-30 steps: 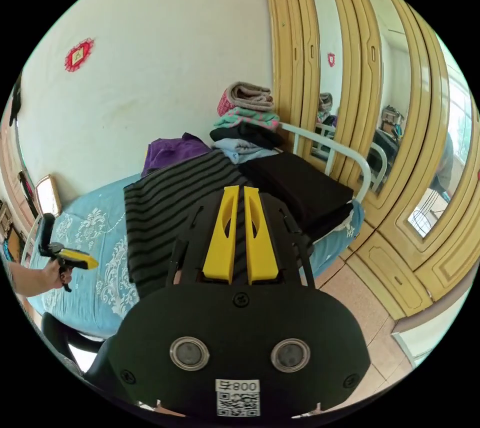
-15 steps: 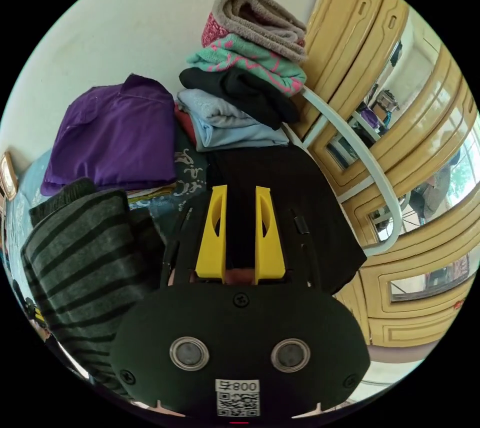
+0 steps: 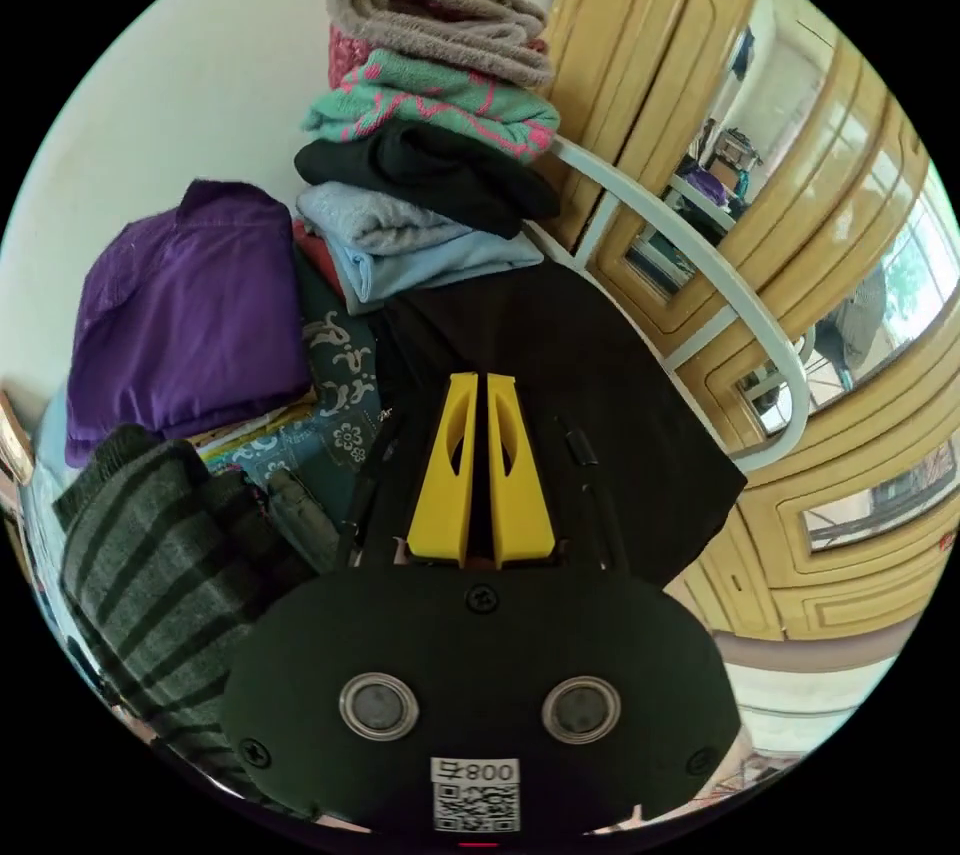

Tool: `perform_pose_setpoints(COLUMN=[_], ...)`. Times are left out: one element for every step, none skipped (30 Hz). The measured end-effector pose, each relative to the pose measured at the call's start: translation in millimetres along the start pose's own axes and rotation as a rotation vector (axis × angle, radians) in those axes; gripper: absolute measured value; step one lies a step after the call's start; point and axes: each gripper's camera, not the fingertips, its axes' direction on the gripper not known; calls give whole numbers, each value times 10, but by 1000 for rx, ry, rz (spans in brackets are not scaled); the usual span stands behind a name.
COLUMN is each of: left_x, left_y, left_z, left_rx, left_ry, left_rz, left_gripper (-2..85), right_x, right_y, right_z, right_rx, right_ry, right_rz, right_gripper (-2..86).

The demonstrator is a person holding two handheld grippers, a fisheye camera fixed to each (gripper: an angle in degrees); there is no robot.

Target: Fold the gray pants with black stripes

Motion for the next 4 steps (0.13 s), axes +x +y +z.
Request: perform_pose_setpoints(left_x=[50, 153, 255, 307], left_y=[30, 94, 160, 193], left_z=[-50, -152, -253, -304], left_rx=[1, 2, 8, 11], left_ry=[-1, -2, 1, 3], left_rz=[3, 9, 12, 13], left_gripper=[3, 2, 2, 2], right_x=[191, 397, 500, 694], right_y=[45, 105, 136, 198], right_z=[-176, -375, -478, -691], right_rx=[45, 102, 131, 186], right_ry=[-72, -150, -190, -270], right_rz=[63, 128, 157, 209], right_gripper=[7, 5, 4, 3])
